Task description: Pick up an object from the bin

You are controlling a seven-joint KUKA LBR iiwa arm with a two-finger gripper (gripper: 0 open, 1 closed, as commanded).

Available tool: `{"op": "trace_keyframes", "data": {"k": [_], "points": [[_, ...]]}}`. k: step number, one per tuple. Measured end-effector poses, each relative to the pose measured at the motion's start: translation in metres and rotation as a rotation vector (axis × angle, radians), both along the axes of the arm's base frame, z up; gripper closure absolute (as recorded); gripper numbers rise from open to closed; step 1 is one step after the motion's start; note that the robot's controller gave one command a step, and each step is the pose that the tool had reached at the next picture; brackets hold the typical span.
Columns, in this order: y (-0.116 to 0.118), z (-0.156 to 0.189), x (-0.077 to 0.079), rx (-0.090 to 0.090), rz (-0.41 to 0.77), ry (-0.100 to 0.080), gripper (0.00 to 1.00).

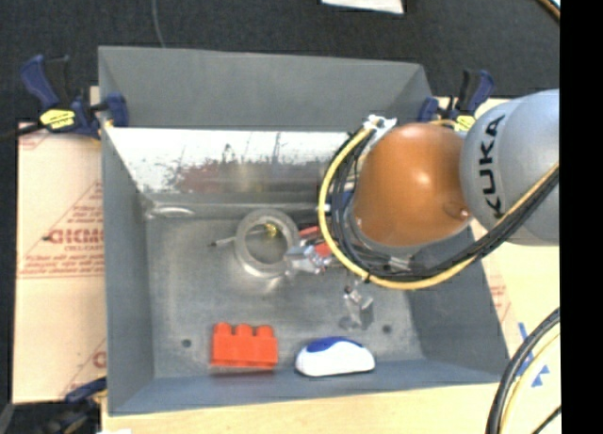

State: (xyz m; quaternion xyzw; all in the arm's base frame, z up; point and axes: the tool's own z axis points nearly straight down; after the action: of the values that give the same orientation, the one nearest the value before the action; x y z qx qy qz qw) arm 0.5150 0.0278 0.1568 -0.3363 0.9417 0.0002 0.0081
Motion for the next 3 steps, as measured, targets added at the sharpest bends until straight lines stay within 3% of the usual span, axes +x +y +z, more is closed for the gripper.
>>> {"op": "trace_keyframes", "data": {"k": [1,2,3], "points": [[0.006,-0.017,0.07,0.005,-0.093,-0.004,0.0],[0.017,-0.038,0.028,0.001,-0.032,-0.012,1.0],[0.017,-0.04,0.026,0.001,-0.034,-0.008,0.0]]}}
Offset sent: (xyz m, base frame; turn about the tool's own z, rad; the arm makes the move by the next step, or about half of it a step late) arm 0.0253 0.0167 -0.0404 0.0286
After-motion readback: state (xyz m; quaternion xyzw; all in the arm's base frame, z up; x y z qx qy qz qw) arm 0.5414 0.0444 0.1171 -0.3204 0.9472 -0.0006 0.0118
